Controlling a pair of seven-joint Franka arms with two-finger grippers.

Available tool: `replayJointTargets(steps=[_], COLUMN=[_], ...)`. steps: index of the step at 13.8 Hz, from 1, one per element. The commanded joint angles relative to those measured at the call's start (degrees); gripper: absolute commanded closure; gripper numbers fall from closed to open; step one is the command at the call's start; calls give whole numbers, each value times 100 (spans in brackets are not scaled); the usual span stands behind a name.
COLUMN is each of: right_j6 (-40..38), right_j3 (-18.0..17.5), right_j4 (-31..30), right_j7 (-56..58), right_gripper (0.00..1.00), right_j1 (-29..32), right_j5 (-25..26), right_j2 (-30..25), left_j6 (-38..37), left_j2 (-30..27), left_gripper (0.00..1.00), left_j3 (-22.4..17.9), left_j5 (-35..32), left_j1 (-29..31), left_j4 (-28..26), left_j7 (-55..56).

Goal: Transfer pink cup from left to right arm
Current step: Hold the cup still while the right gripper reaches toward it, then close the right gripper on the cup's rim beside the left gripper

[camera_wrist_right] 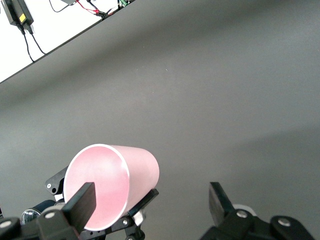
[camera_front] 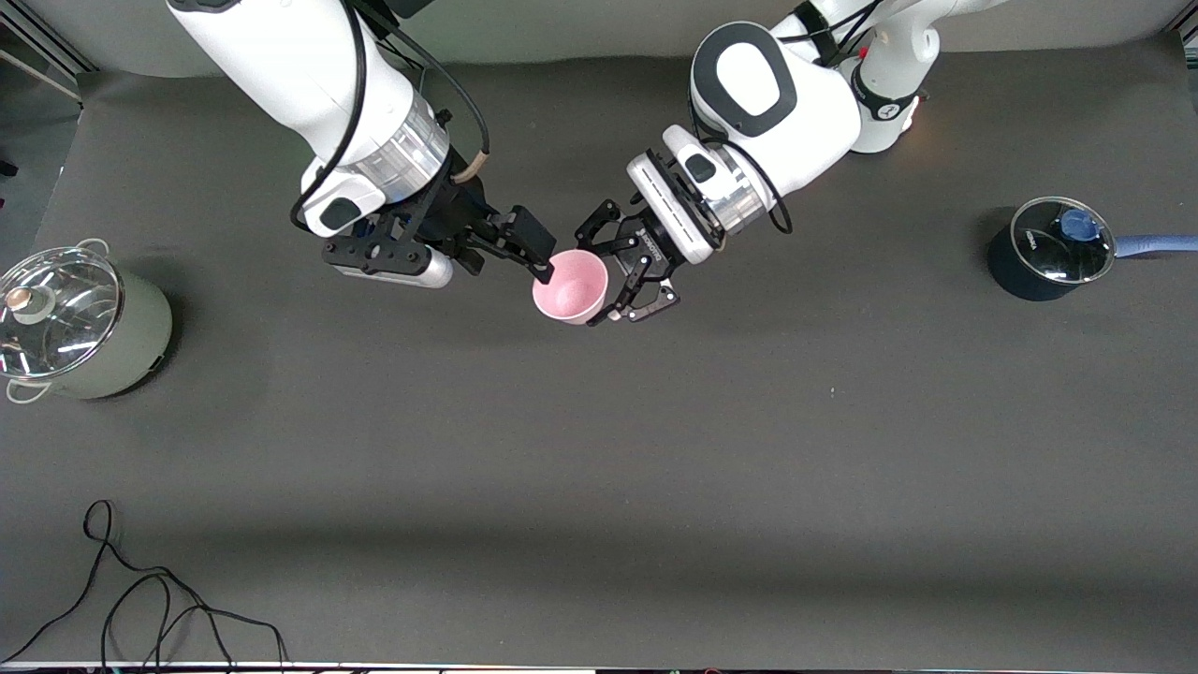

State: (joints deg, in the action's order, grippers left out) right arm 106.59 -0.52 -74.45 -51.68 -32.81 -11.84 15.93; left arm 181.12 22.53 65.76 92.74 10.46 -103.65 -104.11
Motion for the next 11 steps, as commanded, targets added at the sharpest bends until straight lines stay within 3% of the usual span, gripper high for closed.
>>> replayJointTargets(steps=[1,8,9,10,11], right_j6=[-15,-15,-15,-15,-15], right_j3=[61,61,61,61,61], right_j4=[229,211,211,203,211], right_j7=[-115,-70,43,270,298], right_gripper=[0,0,15,66,100], right_j1=[-190,-305,-305,-322,-340], right_j5=[120,138,208,347,375], right_j2=[244,534,595,604,605], left_j6=[108,275,284,284,284], left_j2=[-170,-205,-205,-205,-205], left_gripper=[66,66,66,66,66], left_j3=[25,34,34,34,34], left_j5=[166,166,157,157,157], left_j1=[17,9,9,9,9], left_j4=[-7,-7,-7,-7,-7], left_j7=[84,207,207,216,216])
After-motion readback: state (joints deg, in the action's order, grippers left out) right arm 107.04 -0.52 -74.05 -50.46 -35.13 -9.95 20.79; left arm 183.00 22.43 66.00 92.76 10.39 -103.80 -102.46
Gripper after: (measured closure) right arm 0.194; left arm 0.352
